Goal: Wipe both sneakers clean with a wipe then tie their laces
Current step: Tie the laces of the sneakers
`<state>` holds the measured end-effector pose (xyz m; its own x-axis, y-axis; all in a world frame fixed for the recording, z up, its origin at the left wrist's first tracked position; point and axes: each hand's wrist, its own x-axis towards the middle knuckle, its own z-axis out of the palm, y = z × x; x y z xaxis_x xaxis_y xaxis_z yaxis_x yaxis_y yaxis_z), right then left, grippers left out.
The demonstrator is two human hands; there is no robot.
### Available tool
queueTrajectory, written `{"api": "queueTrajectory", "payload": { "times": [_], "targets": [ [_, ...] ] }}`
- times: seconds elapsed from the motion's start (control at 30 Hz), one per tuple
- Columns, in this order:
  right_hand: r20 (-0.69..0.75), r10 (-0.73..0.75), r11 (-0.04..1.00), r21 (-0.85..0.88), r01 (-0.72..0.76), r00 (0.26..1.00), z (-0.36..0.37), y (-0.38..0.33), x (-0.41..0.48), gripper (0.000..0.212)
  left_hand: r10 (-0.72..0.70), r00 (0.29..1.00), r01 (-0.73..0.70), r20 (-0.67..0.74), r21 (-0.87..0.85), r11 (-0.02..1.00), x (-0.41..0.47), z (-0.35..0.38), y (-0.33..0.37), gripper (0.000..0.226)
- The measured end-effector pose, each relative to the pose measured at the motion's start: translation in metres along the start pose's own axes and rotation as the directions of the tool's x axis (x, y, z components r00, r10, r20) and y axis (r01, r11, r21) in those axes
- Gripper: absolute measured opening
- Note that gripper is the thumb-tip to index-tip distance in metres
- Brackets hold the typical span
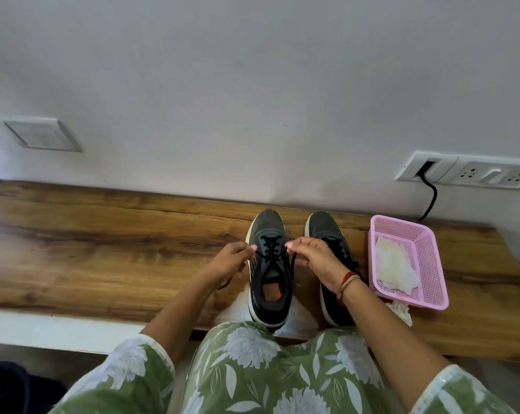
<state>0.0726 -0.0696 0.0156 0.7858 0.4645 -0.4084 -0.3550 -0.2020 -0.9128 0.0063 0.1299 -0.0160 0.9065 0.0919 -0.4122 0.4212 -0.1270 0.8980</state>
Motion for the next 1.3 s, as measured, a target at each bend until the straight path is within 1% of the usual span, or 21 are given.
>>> {"api": "queueTrajectory", "payload": {
  "times": [0.03, 0.1, 0.17, 0.2, 0.23, 0.33, 0.43, 0.5, 0.57, 0.67, 0.77, 0.83, 0.9, 1.0, 1.07, 1.17, 1.3],
  "targets": [
    [0.006, -0.010, 0.998, 0.063, 0.010, 1.000, 0.005, 0.001, 0.003, 0.015, -0.029, 0.999, 0.025, -0.028, -0.150, 0.988, -0.001, 0.005, 0.002, 0.026],
    [0.011, -0.018, 0.981, 0.196, 0.016, 1.000, 0.013, 0.003, 0.011, 0.015, -0.100, 0.993, 0.067, -0.064, -0.387, 0.920, 0.002, 0.016, 0.008, 0.027],
    [0.031, -0.010, 0.947, 0.321, 0.000, 0.999, 0.019, 0.005, 0.016, 0.014, -0.163, 0.985, 0.104, -0.058, -0.553, 0.827, 0.005, 0.026, 0.011, 0.030],
    [0.038, -0.006, 0.934, 0.358, -0.008, 0.999, 0.022, 0.006, 0.019, 0.013, -0.172, 0.983, 0.106, -0.058, -0.587, 0.803, 0.008, 0.030, 0.010, 0.030],
    [0.033, -0.005, 0.928, 0.372, -0.008, 0.999, 0.024, 0.007, 0.021, 0.014, -0.156, 0.986, 0.087, -0.067, -0.586, 0.806, 0.010, 0.033, 0.009, 0.029],
    [-0.004, -0.009, 0.927, 0.375, 0.010, 1.000, 0.028, 0.011, 0.025, 0.011, -0.028, 0.990, -0.040, -0.139, -0.464, 0.885, 0.013, 0.039, 0.003, 0.026],
    [-0.033, 0.008, 0.904, 0.428, 0.007, 0.999, 0.027, 0.017, 0.026, 0.008, 0.039, 0.976, -0.121, -0.213, -0.390, 0.913, 0.011, 0.042, 0.001, 0.018],
    [-0.047, 0.034, 0.883, 0.470, -0.008, 0.998, 0.026, 0.021, 0.027, 0.012, 0.038, 0.972, -0.126, -0.232, -0.379, 0.917, 0.012, 0.044, -0.002, 0.014],
    [-0.048, 0.045, 0.867, 0.499, -0.015, 0.998, 0.026, 0.024, 0.028, 0.016, 0.027, 0.967, -0.126, -0.252, -0.387, 0.913, 0.014, 0.045, -0.006, 0.015],
    [-0.038, 0.022, 0.880, 0.475, -0.001, 0.999, 0.028, 0.025, 0.029, 0.019, -0.004, 0.959, -0.120, -0.285, -0.416, 0.901, 0.014, 0.046, -0.009, 0.020],
    [-0.052, 0.022, 0.897, 0.442, 0.003, 0.998, 0.029, 0.025, 0.029, 0.021, -0.038, 0.957, -0.116, -0.286, -0.501, 0.858, 0.012, 0.048, -0.006, 0.018],
    [-0.092, 0.059, 0.886, 0.463, -0.010, 0.994, 0.030, 0.025, 0.029, 0.019, -0.061, 0.961, -0.107, -0.268, -0.570, 0.815, 0.011, 0.049, -0.001, 0.013],
    [-0.135, 0.102, 0.878, 0.478, -0.025, 0.986, 0.031, 0.025, 0.029, 0.014, -0.073, 0.968, -0.088, -0.239, -0.600, 0.795, 0.010, 0.048, 0.002, 0.010],
    [-0.146, 0.169, 0.861, 0.503, -0.073, 0.975, 0.034, 0.027, 0.030, 0.016, -0.047, 0.983, -0.068, -0.179, -0.583, 0.810, 0.012, 0.045, -0.001, 0.007],
    [-0.121, 0.207, 0.850, 0.514, -0.117, 0.971, 0.035, 0.026, 0.030, 0.011, -0.021, 0.989, -0.060, -0.147, -0.524, 0.849, 0.013, 0.044, -0.002, 0.010],
    [-0.097, 0.232, 0.849, 0.506, -0.153, 0.968, 0.034, 0.025, 0.031, 0.010, -0.004, 0.985, -0.076, -0.171, -0.457, 0.886, 0.015, 0.045, 0.001, 0.011],
    [-0.044, 0.195, 0.877, 0.455, -0.154, 0.980, 0.030, 0.022, 0.030, 0.015, -0.032, 0.976, -0.082, -0.217, -0.496, 0.864, 0.017, 0.047, 0.002, 0.007]
  ]
}}
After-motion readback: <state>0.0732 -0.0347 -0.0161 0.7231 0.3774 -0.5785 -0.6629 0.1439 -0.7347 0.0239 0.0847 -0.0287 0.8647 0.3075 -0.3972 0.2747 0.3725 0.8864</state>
